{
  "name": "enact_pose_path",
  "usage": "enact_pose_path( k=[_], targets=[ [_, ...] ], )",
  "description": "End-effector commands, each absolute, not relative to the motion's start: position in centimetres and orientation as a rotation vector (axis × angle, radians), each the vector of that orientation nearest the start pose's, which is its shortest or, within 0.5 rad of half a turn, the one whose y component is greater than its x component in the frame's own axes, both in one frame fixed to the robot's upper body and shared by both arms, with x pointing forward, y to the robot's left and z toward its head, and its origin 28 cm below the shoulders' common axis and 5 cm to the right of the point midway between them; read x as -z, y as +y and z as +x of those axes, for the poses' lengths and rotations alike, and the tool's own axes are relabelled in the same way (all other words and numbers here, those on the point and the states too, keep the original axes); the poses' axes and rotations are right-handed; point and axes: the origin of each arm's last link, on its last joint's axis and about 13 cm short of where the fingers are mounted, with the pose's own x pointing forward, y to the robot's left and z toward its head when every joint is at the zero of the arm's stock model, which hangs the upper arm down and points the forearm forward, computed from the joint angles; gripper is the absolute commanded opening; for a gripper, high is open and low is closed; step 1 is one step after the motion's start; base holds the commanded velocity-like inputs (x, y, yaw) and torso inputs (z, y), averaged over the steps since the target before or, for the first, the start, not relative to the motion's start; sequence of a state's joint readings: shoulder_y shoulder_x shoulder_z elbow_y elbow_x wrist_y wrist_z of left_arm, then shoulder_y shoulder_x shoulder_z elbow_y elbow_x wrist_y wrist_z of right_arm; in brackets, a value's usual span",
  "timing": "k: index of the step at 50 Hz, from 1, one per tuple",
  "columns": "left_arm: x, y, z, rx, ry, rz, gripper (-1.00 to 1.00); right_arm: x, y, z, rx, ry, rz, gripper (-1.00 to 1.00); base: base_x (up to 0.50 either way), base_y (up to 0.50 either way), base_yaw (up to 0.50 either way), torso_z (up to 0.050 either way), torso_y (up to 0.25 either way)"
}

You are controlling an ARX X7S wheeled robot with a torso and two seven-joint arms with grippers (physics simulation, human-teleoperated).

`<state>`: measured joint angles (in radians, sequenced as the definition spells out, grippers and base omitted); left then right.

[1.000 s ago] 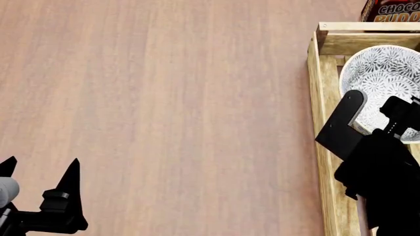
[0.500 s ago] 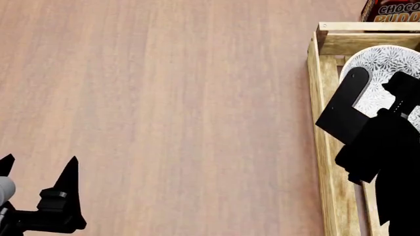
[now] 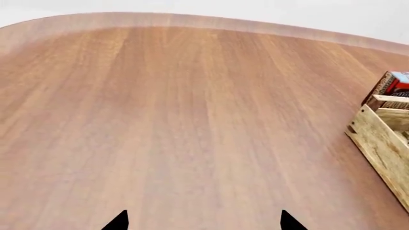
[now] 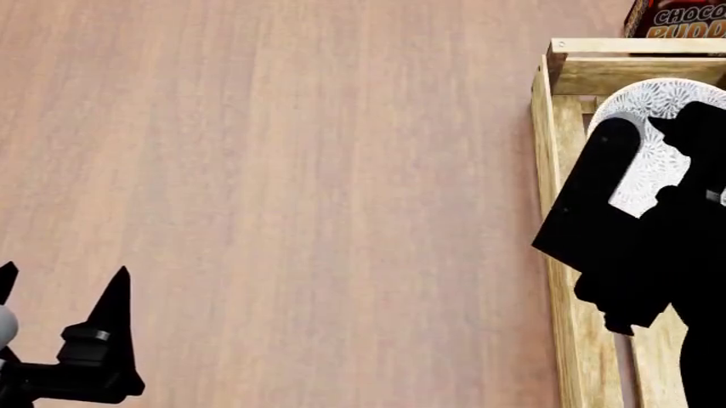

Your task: Pick up the bowl on the left and put it in the tray.

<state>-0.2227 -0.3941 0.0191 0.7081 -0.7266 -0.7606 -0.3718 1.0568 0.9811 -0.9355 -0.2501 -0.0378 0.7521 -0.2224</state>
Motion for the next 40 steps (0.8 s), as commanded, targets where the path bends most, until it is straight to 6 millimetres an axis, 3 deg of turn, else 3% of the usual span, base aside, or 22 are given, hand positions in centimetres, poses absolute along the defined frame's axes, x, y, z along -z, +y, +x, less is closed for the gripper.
enact_pose_path(
  k=[1, 7, 11, 15, 26, 34, 40],
  targets=[
    [-15.8, 22.8, 20.4, 0.112, -0.055, -0.105, 1.0, -23.9, -21.6, 25.4, -0.092, -0.053, -1.205, 1.0, 0.0, 0.0, 0.0, 0.0, 0.0],
    [-15.4, 22.9, 20.3, 0.119, -0.11, -0.038, 1.0, -20.4, -20.3, 22.9, 0.021, -0.159, -1.027, 1.0, 0.0, 0.0, 0.0, 0.0, 0.0],
    [-15.1, 22.9, 19.9, 0.132, -0.159, -0.002, 1.0, -19.4, -19.8, 22.2, 0.084, -0.205, -0.922, 1.0, 0.0, 0.0, 0.0, 0.0, 0.0],
    [-13.4, 23.4, 20.1, 0.103, -0.146, -0.01, 1.0, -15.4, -18.5, 20.1, 0.098, -0.218, -0.7, 1.0, 0.0, 0.0, 0.0, 0.0, 0.0],
    [-9.2, 23.6, 19.4, 0.153, -0.121, -0.026, 1.0, -8.6, -16.0, 16.7, 0.046, -0.157, -0.35, 1.0, 0.0, 0.0, 0.0, 0.0, 0.0],
    [-5.7, 23.7, 18.5, 0.145, -0.099, -0.047, 1.0, -5.4, -14.9, 15.7, -0.014, -0.117, -0.152, 1.0, 0.0, 0.0, 0.0, 0.0, 0.0],
    [-4.2, 23.8, 18.1, 0.121, -0.095, -0.033, 1.0, -4.1, -14.4, 15.2, -0.023, -0.095, -0.063, 1.0, 0.0, 0.0, 0.0, 0.0, 0.0]
  ],
)
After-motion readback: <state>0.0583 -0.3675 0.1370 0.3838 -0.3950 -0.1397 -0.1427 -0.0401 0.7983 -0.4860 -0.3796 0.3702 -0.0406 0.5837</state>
